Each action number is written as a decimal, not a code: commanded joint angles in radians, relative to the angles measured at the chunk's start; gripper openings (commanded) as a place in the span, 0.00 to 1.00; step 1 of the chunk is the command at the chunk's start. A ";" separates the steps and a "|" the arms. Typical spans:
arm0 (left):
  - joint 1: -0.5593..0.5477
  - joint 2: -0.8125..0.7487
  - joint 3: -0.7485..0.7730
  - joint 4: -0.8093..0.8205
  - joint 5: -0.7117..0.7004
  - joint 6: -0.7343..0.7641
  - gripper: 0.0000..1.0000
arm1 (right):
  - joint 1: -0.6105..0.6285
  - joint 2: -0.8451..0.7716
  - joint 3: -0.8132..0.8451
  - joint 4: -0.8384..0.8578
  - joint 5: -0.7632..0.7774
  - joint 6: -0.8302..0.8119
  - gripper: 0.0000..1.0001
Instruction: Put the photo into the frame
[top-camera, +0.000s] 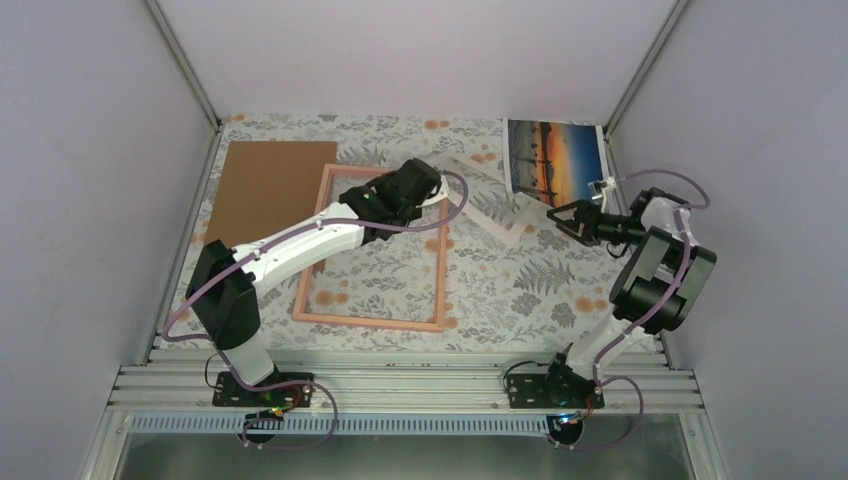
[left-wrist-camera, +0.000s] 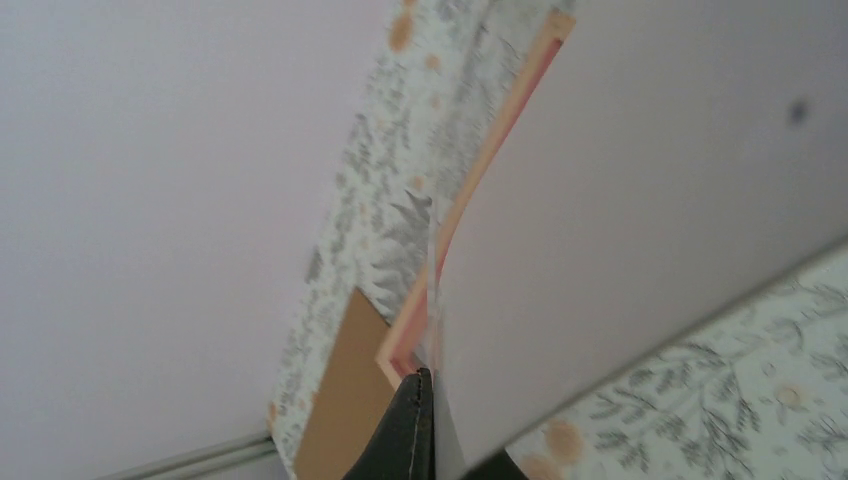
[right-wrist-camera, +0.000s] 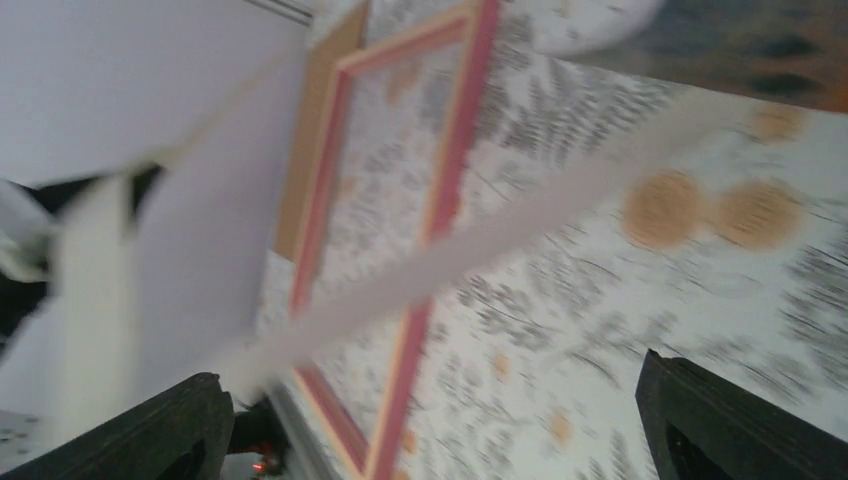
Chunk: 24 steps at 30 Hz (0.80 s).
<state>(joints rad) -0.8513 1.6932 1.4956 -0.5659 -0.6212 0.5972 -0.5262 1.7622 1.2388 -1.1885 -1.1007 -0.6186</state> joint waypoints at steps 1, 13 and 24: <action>-0.004 -0.027 -0.051 -0.025 0.006 -0.083 0.03 | 0.071 0.030 -0.025 0.036 -0.277 0.127 1.00; -0.029 -0.033 -0.095 -0.057 0.030 -0.130 0.03 | 0.172 -0.126 -0.291 0.485 -0.029 0.726 0.97; -0.040 -0.063 -0.137 -0.075 0.051 -0.152 0.03 | 0.257 -0.162 -0.385 0.809 -0.074 1.141 0.91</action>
<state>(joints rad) -0.8841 1.6756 1.3888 -0.6231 -0.5861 0.4770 -0.3248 1.5253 0.8051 -0.5198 -1.1423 0.3569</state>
